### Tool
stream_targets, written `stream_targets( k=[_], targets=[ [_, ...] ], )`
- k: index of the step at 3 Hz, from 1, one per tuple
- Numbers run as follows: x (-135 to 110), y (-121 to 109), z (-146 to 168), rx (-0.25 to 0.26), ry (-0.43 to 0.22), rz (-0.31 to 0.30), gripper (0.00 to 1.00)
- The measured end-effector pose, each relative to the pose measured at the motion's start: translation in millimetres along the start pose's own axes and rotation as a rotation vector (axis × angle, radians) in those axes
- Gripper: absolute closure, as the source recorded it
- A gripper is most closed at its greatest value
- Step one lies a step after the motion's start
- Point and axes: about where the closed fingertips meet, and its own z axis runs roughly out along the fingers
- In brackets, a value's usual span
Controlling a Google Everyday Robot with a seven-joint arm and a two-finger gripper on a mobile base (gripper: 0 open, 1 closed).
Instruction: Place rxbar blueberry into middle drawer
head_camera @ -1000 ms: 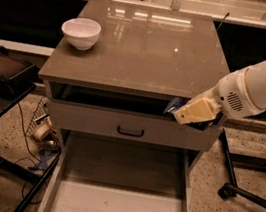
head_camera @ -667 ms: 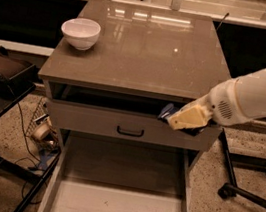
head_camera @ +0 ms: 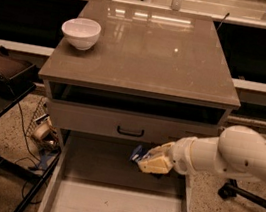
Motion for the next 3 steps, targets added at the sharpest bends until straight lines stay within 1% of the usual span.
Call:
stream_targets(
  k=[1, 2, 3],
  targets=[
    [40, -4, 40, -0.022, -0.007, -0.077, 1.0],
    [78, -9, 85, -0.043, 0.014, -0.18, 1.0],
    [92, -9, 107, -0.047, 0.034, -0.228, 1.0]
  ],
)
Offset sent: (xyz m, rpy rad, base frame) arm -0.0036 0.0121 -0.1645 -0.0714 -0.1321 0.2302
